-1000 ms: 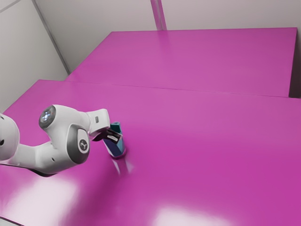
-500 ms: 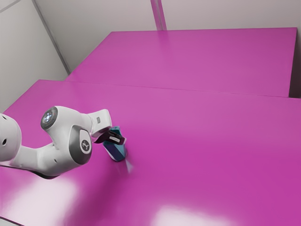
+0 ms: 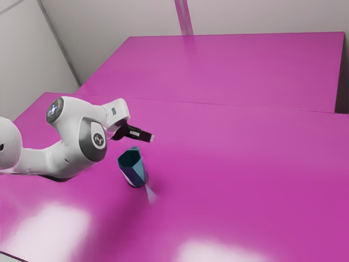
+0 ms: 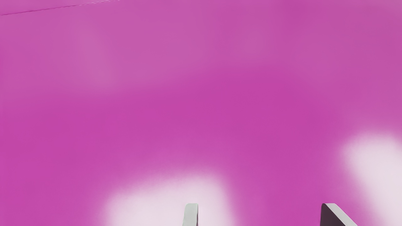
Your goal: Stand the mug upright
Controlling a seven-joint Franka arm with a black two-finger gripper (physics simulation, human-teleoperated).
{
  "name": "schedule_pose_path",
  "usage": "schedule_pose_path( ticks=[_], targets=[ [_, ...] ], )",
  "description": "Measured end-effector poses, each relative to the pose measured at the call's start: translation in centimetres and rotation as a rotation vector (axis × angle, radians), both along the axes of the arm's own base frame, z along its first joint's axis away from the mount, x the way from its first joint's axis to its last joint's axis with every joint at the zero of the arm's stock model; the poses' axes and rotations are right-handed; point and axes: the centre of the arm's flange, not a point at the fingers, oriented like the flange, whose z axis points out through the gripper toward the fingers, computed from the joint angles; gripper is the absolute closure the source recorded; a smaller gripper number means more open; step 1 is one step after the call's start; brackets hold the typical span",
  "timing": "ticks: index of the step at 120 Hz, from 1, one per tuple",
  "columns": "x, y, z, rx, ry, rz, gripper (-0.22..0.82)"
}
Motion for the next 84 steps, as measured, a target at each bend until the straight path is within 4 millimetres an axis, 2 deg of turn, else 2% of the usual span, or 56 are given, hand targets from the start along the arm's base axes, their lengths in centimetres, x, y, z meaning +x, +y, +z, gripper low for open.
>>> schedule_pose_path(
  ticks=[12, 17, 22, 31, 47, 61, 84],
  targets=[
    [5.2, 2.4, 4.5, 0.023, 0.028, -0.075, 0.14],
    [7.5, 3.2, 7.8, 0.060, 0.038, -0.121, 0.11],
    [9.0, 3.8, 10.8, 0.095, 0.063, -0.156, 0.09],
    [10.2, 4.9, 14.3, 0.142, 0.136, -0.189, 0.06],
    [10.5, 6.6, 18.8, 0.192, 0.253, -0.191, 0.03],
    [10.1, 8.2, 20.4, 0.210, 0.348, -0.167, 0.02],
    [9.1, 10.3, 19.4, 0.201, 0.471, -0.118, 0.01]
  ],
)
